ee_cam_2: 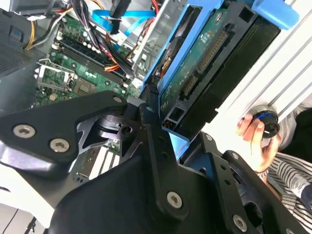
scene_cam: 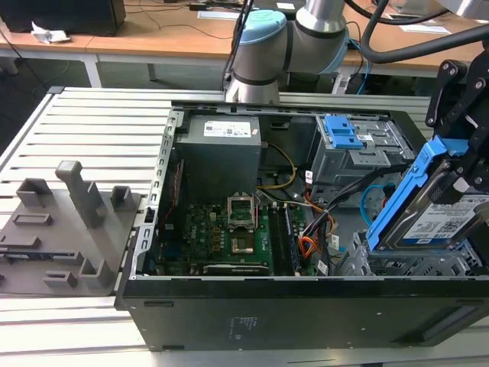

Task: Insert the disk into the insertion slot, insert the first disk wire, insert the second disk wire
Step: 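Insert the disk into the insertion slot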

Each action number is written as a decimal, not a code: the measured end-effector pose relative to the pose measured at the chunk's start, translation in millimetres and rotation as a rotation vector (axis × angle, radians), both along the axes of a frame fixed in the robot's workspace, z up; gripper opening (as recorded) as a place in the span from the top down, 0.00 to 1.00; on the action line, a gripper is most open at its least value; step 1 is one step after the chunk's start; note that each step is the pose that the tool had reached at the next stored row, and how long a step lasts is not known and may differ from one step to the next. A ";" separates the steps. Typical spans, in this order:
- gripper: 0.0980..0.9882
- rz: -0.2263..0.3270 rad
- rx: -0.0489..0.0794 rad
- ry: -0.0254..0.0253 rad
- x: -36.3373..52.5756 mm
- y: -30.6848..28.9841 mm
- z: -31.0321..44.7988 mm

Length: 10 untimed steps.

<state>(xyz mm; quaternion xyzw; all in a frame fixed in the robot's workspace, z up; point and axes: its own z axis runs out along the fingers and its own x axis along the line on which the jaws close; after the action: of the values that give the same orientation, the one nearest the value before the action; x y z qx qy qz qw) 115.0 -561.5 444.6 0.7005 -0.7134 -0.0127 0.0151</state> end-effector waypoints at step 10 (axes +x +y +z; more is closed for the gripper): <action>0.70 0.000 -0.002 0.0001 1.1 10.9 -11.3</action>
<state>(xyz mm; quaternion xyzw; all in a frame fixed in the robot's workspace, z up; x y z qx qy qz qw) 116.1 -550.6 433.3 0.7005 -0.7134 -0.0120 0.0158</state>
